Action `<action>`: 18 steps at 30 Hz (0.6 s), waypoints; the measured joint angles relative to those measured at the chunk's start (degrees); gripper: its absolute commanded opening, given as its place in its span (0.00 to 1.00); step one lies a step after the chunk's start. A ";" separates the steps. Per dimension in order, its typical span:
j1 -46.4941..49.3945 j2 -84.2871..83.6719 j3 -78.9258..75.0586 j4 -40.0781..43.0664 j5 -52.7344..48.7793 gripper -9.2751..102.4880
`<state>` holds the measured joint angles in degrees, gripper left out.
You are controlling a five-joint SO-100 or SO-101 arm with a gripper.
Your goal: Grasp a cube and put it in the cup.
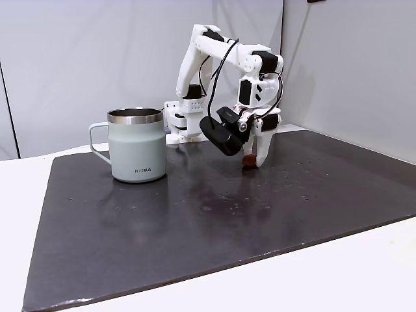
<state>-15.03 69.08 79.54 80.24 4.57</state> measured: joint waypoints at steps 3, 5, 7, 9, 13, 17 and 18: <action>0.00 1.93 0.00 1.14 0.00 0.11; 0.00 3.69 -0.53 2.46 0.00 0.11; 0.00 5.10 -1.85 4.04 0.00 0.11; 0.00 6.77 -3.52 5.62 0.00 0.11; 0.00 10.63 -7.73 9.23 0.18 0.11; 0.00 15.38 -11.95 11.34 0.79 0.11; 0.00 16.52 -13.10 11.69 0.97 0.11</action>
<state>-15.03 85.61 66.45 91.93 5.54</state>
